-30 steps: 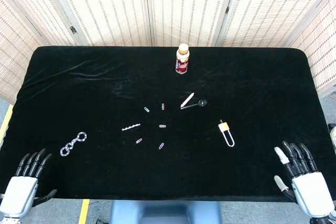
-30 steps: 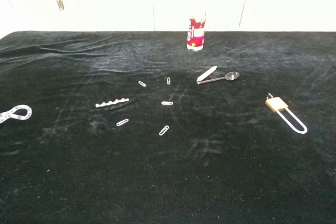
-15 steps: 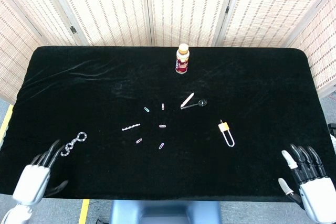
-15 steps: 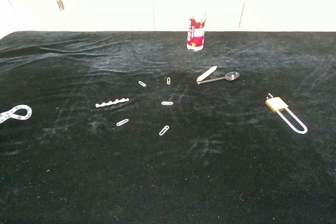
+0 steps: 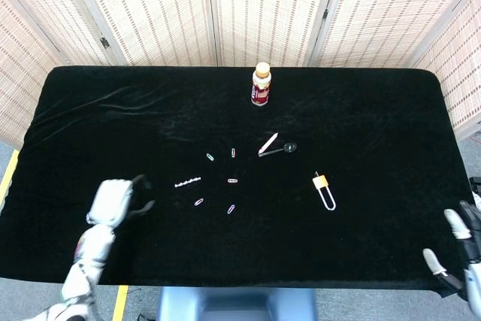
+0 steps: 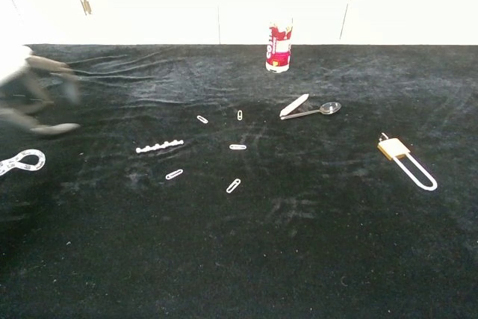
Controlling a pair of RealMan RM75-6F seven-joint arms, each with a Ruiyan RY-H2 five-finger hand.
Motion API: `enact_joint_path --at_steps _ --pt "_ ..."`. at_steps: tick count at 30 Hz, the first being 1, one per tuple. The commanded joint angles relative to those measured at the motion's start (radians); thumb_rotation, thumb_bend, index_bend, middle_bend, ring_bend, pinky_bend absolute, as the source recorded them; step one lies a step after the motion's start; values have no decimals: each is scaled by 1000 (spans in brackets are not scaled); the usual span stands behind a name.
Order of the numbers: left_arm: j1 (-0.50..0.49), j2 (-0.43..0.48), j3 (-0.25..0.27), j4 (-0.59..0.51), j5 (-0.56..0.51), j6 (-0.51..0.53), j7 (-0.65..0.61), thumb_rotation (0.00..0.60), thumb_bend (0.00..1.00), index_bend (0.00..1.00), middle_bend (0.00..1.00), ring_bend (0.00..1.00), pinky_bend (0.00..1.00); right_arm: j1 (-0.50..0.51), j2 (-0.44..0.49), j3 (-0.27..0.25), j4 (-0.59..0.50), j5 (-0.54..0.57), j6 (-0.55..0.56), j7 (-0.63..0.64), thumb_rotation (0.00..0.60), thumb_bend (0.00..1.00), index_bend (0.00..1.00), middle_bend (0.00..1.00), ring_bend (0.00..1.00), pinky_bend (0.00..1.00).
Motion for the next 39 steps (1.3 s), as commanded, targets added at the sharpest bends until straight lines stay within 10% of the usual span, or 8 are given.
enact_joint_path --at_steps 1,17,39 --pt "-95 -96 -55 63 -115 -79 90 600 320 500 1000 1000 1000 -8 0 22 15 40 10 48 600 290 0 0 0 0" --pt "-315 -249 -101 237 -436 -202 231 600 349 499 1000 1000 1000 -33 23 38 20 118 -4 153 600 290 0 0 0 0" --pt "-433 -312 -70 458 -503 -288 158 600 394 500 1000 1000 1000 -43 28 62 1 158 -29 164 600 290 0 0 0 0"
